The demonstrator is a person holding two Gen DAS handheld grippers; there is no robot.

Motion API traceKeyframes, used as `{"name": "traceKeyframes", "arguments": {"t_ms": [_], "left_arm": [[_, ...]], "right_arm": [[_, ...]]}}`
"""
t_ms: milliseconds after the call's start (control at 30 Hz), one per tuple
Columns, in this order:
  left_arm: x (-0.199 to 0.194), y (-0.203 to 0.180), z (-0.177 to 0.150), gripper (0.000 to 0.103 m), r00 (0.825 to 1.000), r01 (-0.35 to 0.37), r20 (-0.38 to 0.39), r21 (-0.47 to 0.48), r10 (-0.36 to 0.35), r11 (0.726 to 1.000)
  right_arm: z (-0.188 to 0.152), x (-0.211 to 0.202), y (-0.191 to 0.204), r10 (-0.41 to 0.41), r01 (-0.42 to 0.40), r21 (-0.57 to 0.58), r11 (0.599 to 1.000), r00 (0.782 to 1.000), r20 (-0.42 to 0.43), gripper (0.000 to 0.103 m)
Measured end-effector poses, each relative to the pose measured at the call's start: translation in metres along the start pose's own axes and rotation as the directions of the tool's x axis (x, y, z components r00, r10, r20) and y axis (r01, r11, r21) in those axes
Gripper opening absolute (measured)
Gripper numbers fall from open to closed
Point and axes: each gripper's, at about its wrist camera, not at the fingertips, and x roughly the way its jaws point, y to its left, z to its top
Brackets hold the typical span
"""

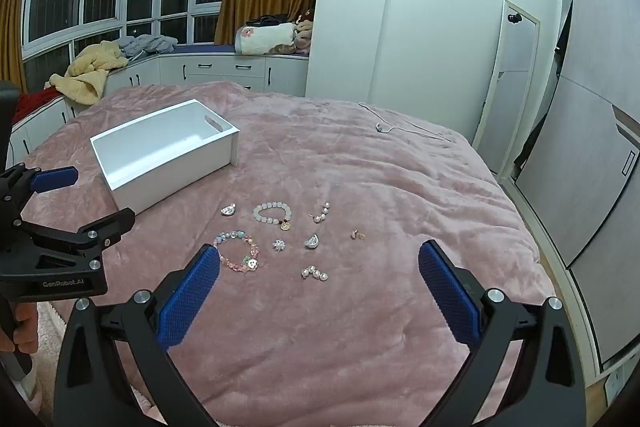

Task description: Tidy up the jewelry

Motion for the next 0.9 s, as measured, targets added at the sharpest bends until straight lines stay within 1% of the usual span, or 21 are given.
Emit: {"name": "traceKeyframes", "arguments": {"t_ms": [500,533,900], "left_arm": [[0.0011,0.0046,-0.0030,0.100,1.000,0.014,-0.008,-0.016,-0.014,1.000],[0.0009,0.0048,-0.0034,0.100,1.000,0.016,-0.009,-0.017,-0.016,1.000],[0.0005,0.0035,0.0001,0.100,1.000,0.013,-0.011,-0.018,-0.013,1.000]], "right_arm": [[0.0006,0.0024,0.0012,0.014,-0.014,0.003,1.000,1.000,-0.010,0.098],[0.0007,-0.0002,-0.0053,0.012,-0.012,0.007,1.000,1.000,-0.005,0.098],[0.0021,0.0002,-0.0013,0.012,-0.012,0.000,1.000,1.000,-0.001,0.098]]}}
